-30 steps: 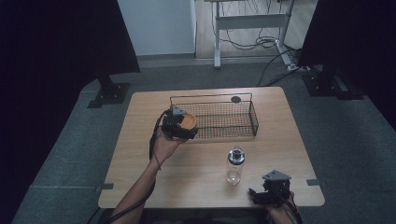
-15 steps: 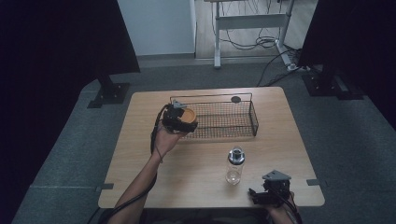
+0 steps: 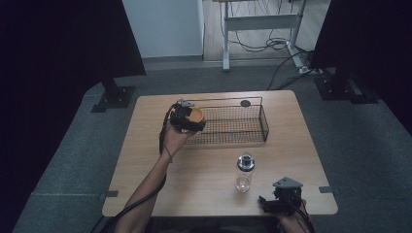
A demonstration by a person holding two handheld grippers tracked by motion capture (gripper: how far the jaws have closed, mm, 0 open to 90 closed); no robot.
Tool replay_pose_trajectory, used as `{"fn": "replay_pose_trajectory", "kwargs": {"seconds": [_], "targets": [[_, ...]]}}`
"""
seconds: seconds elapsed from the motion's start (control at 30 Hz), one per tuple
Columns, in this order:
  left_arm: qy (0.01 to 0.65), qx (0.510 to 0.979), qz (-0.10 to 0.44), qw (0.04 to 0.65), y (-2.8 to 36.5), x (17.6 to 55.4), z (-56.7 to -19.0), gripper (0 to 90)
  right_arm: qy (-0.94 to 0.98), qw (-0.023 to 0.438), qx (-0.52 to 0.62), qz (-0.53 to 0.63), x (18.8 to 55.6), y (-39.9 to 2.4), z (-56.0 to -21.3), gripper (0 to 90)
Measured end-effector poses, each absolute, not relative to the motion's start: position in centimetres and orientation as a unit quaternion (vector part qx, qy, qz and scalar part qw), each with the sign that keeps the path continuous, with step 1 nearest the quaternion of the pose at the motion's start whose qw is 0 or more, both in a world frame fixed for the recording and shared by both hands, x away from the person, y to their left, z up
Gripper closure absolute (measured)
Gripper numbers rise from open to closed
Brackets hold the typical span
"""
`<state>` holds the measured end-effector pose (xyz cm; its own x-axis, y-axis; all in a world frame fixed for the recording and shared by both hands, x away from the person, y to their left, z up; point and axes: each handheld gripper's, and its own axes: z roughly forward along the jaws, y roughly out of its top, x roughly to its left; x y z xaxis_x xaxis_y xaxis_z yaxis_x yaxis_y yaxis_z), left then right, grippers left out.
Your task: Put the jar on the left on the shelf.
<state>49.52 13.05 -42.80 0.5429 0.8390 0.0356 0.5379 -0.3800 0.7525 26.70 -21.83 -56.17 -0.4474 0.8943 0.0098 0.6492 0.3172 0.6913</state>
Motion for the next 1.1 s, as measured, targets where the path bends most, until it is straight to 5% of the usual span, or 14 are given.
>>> {"fn": "replay_pose_trajectory", "kwargs": {"seconds": [1.1], "targets": [[0.481, 0.778, 0.211, 0.345, 12.4, 53.9, -46.9, 9.8, 0.789, 0.191, 0.487, 0.322, 26.6, -21.9, -56.2, 0.1]]}}
